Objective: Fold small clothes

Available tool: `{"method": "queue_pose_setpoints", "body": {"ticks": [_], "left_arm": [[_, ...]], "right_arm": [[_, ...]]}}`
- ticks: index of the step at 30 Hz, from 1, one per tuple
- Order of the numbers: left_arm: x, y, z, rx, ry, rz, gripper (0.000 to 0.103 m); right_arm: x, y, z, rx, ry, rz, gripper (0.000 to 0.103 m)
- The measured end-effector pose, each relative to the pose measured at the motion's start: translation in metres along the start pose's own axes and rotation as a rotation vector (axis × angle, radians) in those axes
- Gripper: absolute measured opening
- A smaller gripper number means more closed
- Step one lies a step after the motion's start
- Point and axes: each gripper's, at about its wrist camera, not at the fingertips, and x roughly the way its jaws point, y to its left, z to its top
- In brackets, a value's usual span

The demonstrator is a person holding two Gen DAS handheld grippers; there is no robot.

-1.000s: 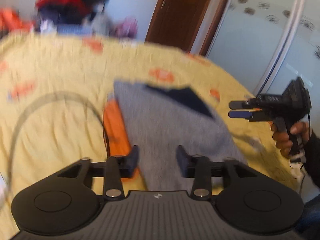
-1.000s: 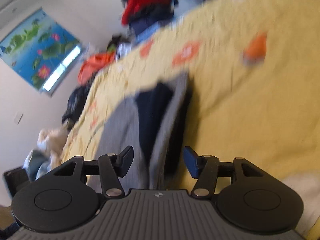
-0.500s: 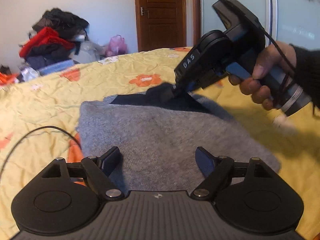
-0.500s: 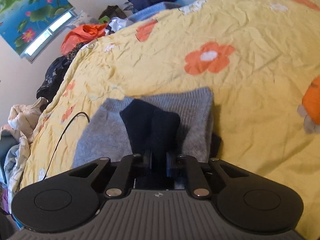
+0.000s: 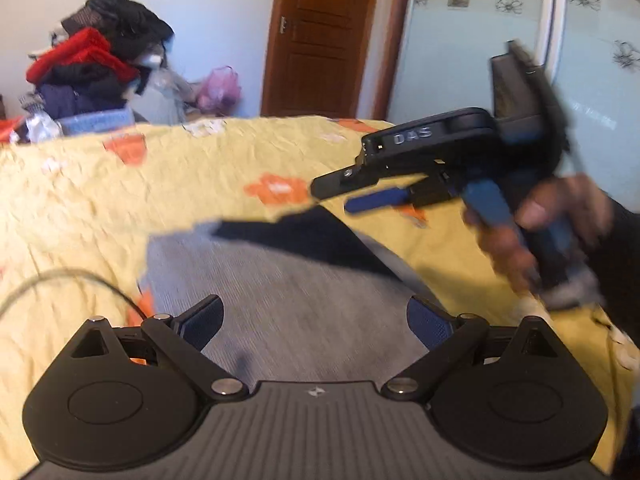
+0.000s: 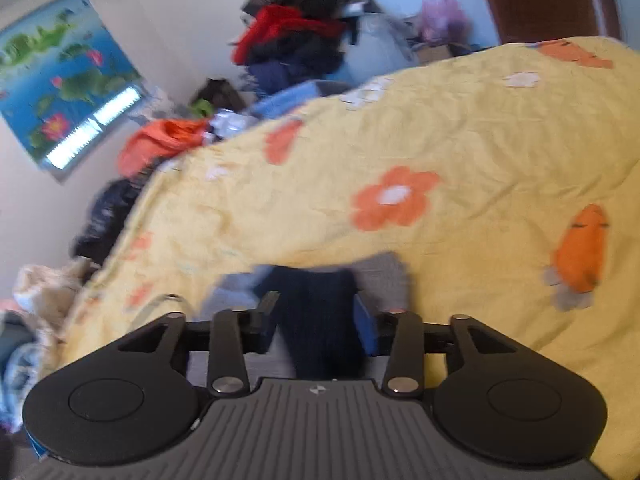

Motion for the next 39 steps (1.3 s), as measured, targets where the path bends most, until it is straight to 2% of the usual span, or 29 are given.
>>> {"method": "queue_pose_setpoints", "body": {"ticks": [1, 2, 4, 5, 6, 7, 9, 13, 17, 22, 24, 26, 29, 32, 34, 35, 36, 37, 39], "left_arm": [[0.015, 0.002, 0.006, 0.006, 0.024, 0.028, 0.099], [0.032, 0.004, 0.01, 0.006, 0.06, 0.056, 0.099], [0.07, 0.009, 0.011, -0.003, 0.174, 0.132, 0.099], [0.079, 0.008, 0.009, 0.019, 0.184, 0.166, 0.1], [0.082, 0.005, 0.006, 0.048, 0.162, 0.181, 0.102], [0.085, 0.002, 0.004, 0.061, 0.155, 0.192, 0.103], [0.087, 0.0, 0.0, 0.057, 0.129, 0.204, 0.103], [0.086, 0.002, -0.005, 0.054, 0.092, 0.207, 0.103], [0.081, 0.003, -0.007, 0.053, 0.087, 0.209, 0.103], [0.077, 0.0, -0.008, 0.055, 0.083, 0.209, 0.103], [0.079, 0.001, -0.008, 0.054, 0.08, 0.209, 0.103], [0.079, 0.002, -0.009, 0.056, 0.076, 0.207, 0.103], [0.083, 0.005, -0.008, 0.055, 0.07, 0.206, 0.103], [0.08, 0.004, -0.003, 0.06, 0.072, 0.229, 0.103], [0.059, 0.003, -0.006, 0.056, 0.031, 0.261, 0.103], [0.043, 0.006, -0.011, 0.042, 0.006, 0.255, 0.103], [0.026, 0.011, -0.017, 0.013, -0.008, 0.231, 0.103], [0.012, 0.018, -0.023, -0.025, -0.011, 0.21, 0.103], [-0.009, 0.038, -0.035, -0.137, -0.005, 0.14, 0.103]], "right_arm": [[0.009, 0.007, 0.0, -0.001, 0.016, 0.017, 0.073], [0.022, 0.013, 0.001, -0.004, 0.035, 0.024, 0.076], [0.051, 0.013, 0.001, 0.01, 0.082, 0.0, 0.076], [0.067, 0.008, -0.001, 0.024, 0.116, -0.045, 0.075], [0.081, 0.0, -0.004, 0.026, 0.14, -0.093, 0.071], [0.085, -0.005, -0.009, -0.017, 0.082, -0.087, 0.065], [0.088, -0.005, -0.016, -0.09, 0.037, -0.087, 0.064], [0.093, 0.004, -0.012, -0.145, 0.044, -0.128, 0.064], [0.072, 0.004, -0.013, -0.041, -0.007, -0.166, 0.064], [0.039, 0.021, -0.027, -0.025, -0.05, -0.089, 0.068], [0.043, 0.024, -0.032, -0.04, -0.011, -0.079, 0.072], [0.06, 0.013, -0.036, -0.027, 0.044, -0.113, 0.073], [0.066, 0.001, -0.04, -0.043, -0.016, -0.079, 0.07], [0.068, 0.009, -0.03, -0.041, 0.017, -0.121, 0.069], [0.052, 0.015, -0.029, -0.01, 0.008, -0.138, 0.071], [0.036, 0.015, -0.032, 0.002, -0.015, -0.119, 0.072], [0.019, 0.014, -0.036, -0.003, -0.038, -0.085, 0.076], [0.002, 0.012, -0.041, -0.013, -0.053, -0.064, 0.085], [-0.019, 0.002, -0.051, -0.035, -0.049, -0.092, 0.09]]}}
